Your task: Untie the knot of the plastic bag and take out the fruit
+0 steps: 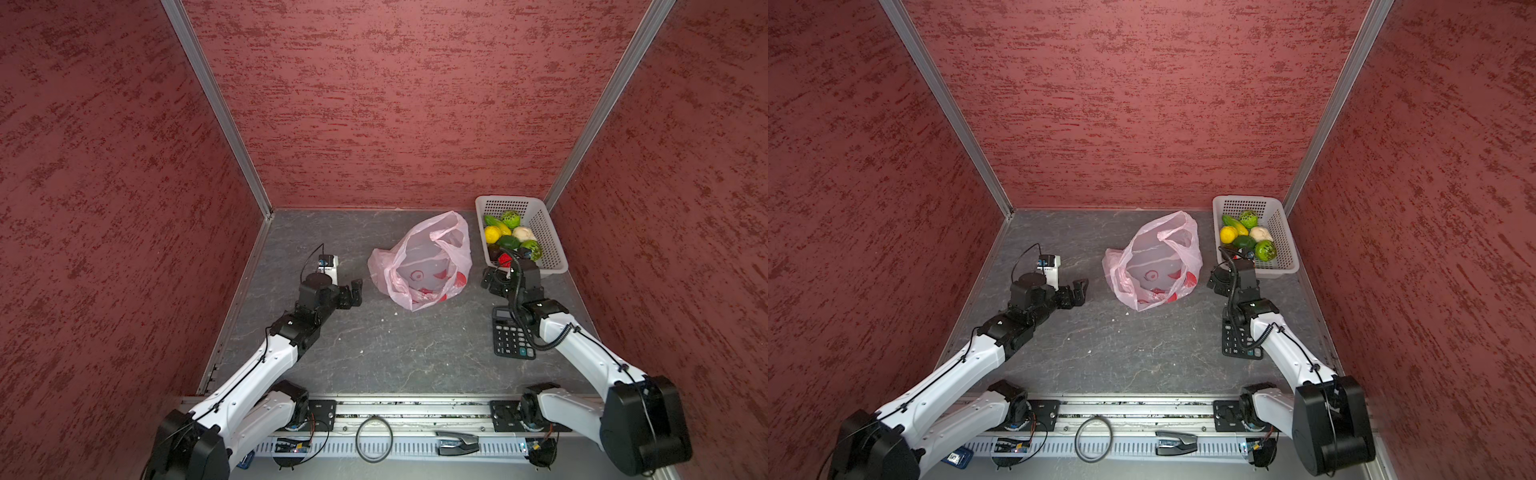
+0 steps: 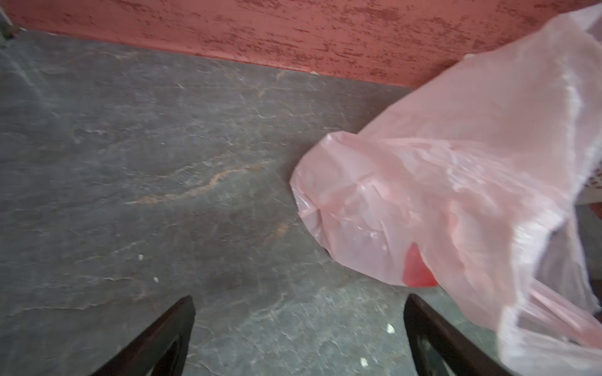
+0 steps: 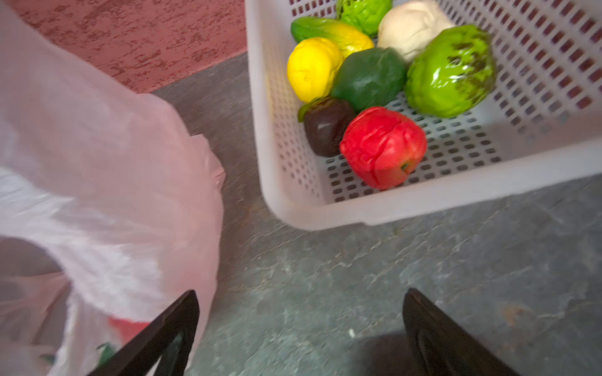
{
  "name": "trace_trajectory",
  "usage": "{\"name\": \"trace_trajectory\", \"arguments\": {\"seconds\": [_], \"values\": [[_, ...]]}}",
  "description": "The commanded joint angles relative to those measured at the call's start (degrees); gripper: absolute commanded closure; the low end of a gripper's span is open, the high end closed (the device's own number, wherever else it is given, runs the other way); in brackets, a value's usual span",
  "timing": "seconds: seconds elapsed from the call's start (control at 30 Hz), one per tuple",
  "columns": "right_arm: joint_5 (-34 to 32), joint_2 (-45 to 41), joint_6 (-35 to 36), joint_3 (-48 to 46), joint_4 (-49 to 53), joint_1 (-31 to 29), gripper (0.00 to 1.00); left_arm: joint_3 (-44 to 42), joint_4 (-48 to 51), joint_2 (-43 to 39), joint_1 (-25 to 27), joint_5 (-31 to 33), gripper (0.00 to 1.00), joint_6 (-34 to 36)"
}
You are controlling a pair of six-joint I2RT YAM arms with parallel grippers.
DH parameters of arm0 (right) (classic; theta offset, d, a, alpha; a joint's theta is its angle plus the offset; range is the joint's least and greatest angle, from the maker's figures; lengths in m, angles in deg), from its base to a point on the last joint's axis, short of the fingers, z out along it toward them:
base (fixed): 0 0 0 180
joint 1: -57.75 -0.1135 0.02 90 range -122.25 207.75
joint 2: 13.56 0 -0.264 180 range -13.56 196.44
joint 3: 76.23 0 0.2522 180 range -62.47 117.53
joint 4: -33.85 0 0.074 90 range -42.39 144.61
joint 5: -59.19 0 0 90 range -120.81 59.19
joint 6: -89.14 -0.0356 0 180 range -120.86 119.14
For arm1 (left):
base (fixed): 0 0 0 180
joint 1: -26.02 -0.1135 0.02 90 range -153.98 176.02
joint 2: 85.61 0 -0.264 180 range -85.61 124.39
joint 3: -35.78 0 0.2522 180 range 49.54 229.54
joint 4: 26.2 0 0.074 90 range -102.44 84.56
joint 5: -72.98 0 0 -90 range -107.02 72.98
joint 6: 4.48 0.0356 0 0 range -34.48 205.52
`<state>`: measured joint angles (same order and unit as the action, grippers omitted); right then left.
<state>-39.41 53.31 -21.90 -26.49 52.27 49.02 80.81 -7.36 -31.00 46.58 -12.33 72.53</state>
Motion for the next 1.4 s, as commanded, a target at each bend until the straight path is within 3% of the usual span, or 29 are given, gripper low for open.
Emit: {"name": "trace_trajectory", "arguments": {"seconds": [0.0, 0.2, 0.53, 0.77, 1.0, 1.03, 1.37], "values": [[2.91, 2.54, 7.37, -1.28, -13.07, 3.49, 0.02, -1.47, -8.55, 2.18, -5.32, -1.62, 0.0, 5.84], [4.71, 10.51, 14.9, -2.3, -26.69, 8.31, 0.02, -0.95, -15.95, 10.72, -15.61, -6.2, 0.01, 7.94], [6.61, 19.71, 19.42, -8.06, -47.68, 11.77, 0.02, -6.25, -38.2, 20.03, -22.73, -4.99, 0.0, 11.97], [8.86, 19.79, 19.02, -12.69, -56.32, 12.74, 0.02, -9.0, -52.1, 29.51, -23.4, -4.22, 0.0, 11.0], [9.09, 22.09, 19.1, -20.11, -71.85, 12.78, 0.02, -10.33, -57.6, 33.19, -20.71, -1.68, 0.0, 13.4], [8.62, 21.22, 19.0, -19.38, -68.73, 12.79, 0.02, -10.33, -57.91, 33.34, -20.67, -1.69, 0.0, 13.32], [5.27, 21.73, 17.83, -20.37, -71.67, 12.7, 0.01, -10.08, -57.38, 33.37, -21.13, -2.38, 0.0, 13.04]]}}
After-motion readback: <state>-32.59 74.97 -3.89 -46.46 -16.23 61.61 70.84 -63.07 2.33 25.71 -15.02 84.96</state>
